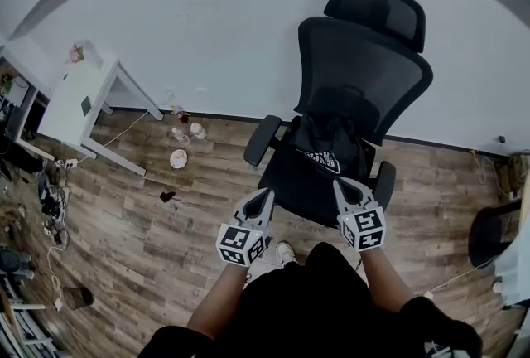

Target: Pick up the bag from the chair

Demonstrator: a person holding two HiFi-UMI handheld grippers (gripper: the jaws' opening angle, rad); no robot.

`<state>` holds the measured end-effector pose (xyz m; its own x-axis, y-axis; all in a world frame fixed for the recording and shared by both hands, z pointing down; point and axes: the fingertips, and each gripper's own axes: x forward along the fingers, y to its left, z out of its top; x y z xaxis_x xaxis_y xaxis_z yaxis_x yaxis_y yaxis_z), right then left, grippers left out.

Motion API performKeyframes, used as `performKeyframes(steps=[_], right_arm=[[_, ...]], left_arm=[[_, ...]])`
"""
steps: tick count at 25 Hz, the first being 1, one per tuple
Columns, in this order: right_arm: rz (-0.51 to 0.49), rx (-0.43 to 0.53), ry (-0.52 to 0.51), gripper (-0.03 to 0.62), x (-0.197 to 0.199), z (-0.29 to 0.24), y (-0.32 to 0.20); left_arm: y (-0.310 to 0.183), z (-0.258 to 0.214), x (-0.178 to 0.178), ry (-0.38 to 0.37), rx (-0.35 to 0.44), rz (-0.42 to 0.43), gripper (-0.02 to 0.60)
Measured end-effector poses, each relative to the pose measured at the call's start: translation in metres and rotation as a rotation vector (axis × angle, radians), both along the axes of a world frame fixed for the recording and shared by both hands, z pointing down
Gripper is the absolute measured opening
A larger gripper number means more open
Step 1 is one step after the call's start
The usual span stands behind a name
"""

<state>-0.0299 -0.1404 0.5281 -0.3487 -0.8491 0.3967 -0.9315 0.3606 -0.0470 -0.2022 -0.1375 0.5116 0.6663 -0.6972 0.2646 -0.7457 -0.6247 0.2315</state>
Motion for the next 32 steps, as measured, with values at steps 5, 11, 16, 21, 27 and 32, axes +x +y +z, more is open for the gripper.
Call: performKeyframes(steps=[5, 11, 16, 21, 27, 32], right_arm=[[0.031, -0.031, 0.018, 0.021, 0.012, 0.007, -0.004], [0.054, -0.065, 0.016, 0.021, 0.03, 0.025, -0.023], [0.069, -0.108, -0.015, 0.021, 0.053, 0.051, -0.056], [0.068, -0.155, -0.014, 0.021, 0.069, 0.079, -0.098], [0.067, -0.214, -0.018, 0.021, 0.093, 0.114, -0.139], [0.072, -0.28, -0.039, 0.023, 0.105, 0.144, -0.16]], left_arm=[[-0.02, 0.005, 0.01, 0.021, -0.008, 0.027, 0.023], [-0.05, 0.021, 0.027, 0.003, -0.032, 0.041, 0.023], [-0.088, 0.048, 0.054, -0.055, -0.066, 0.06, 0.023], [-0.138, 0.081, 0.075, -0.085, -0.115, 0.071, 0.023], [-0.195, 0.13, 0.102, -0.127, -0.185, 0.083, 0.023], [-0.229, 0.165, 0.115, -0.148, -0.241, 0.106, 0.023]])
